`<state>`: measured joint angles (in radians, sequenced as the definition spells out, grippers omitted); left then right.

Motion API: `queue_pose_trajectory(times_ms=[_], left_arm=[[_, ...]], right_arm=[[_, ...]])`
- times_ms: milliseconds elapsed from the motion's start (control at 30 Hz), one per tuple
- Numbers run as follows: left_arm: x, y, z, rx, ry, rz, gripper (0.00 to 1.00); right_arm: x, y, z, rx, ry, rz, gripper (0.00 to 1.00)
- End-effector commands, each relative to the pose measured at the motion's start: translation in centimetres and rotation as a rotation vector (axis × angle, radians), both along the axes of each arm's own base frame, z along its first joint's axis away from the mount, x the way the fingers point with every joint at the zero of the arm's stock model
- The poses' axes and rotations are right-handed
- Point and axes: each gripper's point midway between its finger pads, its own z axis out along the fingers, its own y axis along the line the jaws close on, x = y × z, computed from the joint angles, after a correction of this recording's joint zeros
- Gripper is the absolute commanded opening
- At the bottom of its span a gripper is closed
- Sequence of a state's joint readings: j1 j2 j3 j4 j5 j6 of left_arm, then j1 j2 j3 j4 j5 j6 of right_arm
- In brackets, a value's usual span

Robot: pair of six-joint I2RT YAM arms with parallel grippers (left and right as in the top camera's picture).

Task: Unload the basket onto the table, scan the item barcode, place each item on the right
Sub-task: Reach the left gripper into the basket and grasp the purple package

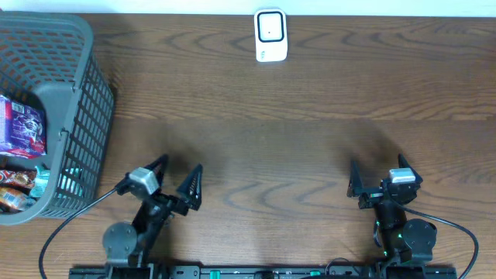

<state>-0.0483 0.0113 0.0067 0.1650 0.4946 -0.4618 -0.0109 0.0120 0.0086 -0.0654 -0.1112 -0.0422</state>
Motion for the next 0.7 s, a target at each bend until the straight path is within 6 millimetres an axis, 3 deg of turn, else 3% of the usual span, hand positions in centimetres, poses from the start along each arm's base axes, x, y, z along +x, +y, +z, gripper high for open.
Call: queue_pose_trajectory(times_ms=[0,67,133,233,300,433,500,600,667], left_arm=[[-2.3,-2.1,4.6,-0.267,-0.040,-0.199,0.98],[-4.4,-1.7,9.8,-0.263,-0.299,-0.212,0.98],[-6.6,0.4,14.7,-0.314,-0.533,-0.127,0.98],[-8.1,4.5,19.4,-0.447,-0.679,0.073,0.98],[-8.2,6.0,21.2,-0.437,-0.706,0.176,0.98],[-6.5,7.5,24.1,-0.182,-0.690,0.420,0.98],[-5.0,10.6,24.9,-0.200,-0.599,0.606,0.98],[-3.6,17.1,24.9,-0.253,-0.389,1.018,0.98],[-2.2,18.9,25.0,-0.159,-0.263,1.173,0.98]], right_arm=[[0.0,-0.3,-0.1,-0.015,0.001,-0.013,0.99],[0.0,-0.3,-0.1,-0.015,0.001,-0.013,0.99],[0.0,-0.3,-0.1,-0.015,0.001,-0.013,0.99],[0.0,-0.3,-0.1,-0.015,0.001,-0.013,0.99],[0.0,-0.3,-0.1,-0.015,0.001,-0.013,0.99],[0.0,-0.3,-0.1,-0.015,0.001,-0.013,0.99],[0.0,-0.3,-0.1,-0.015,0.001,-0.013,0.99],[0.0,-0.3,-0.1,-0.015,0.001,-0.013,0.99],[0.0,-0.3,-0.1,-0.015,0.001,-0.013,0.99]])
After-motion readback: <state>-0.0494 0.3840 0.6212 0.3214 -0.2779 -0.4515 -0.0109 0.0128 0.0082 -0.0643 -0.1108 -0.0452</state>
